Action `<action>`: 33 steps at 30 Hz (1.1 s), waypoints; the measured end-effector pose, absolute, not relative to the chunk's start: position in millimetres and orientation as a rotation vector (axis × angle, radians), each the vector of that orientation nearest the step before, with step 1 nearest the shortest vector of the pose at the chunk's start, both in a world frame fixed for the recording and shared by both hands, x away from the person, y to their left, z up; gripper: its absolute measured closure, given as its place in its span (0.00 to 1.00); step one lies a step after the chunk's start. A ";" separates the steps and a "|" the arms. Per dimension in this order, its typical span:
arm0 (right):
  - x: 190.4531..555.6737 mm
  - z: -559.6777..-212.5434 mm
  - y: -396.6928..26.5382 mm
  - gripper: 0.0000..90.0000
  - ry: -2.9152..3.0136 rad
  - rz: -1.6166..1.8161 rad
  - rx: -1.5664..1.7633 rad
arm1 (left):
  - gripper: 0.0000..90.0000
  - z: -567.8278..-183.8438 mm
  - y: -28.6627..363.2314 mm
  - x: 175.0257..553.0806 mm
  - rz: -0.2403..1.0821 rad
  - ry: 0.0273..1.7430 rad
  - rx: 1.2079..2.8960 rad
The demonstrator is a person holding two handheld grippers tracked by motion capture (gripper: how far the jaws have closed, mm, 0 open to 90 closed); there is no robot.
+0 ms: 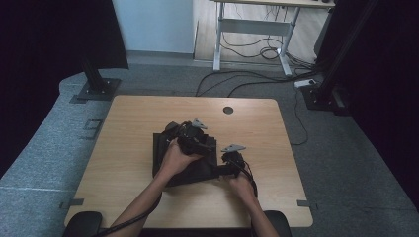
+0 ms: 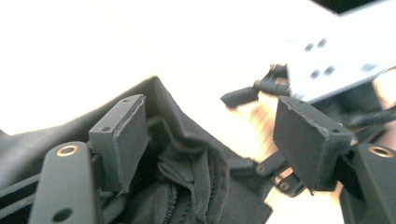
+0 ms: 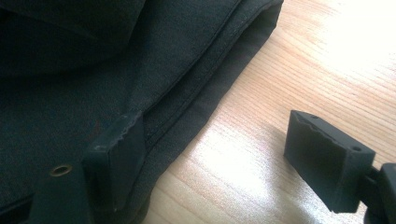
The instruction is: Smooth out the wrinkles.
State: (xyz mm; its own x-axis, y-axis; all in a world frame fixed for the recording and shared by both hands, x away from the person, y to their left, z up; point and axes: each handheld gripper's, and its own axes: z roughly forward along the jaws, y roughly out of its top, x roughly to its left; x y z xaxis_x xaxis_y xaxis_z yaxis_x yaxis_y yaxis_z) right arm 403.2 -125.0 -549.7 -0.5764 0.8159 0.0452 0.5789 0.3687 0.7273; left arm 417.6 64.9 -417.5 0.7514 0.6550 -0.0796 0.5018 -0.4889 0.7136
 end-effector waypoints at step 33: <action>402.2 -551.7 -125.2 0.22 2.297 1.053 1.217 | 0.00 -490.0 241.0 443.9 0.426 1.268 2.140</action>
State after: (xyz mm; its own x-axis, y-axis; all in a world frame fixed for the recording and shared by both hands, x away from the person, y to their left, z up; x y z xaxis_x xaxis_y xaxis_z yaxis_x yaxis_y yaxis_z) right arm 402.2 -125.2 -551.7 -0.5779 0.8149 0.0458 0.5666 0.3602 0.7411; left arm 443.9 241.0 -490.0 0.4900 0.8711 -0.0313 0.6754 -0.3567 0.6454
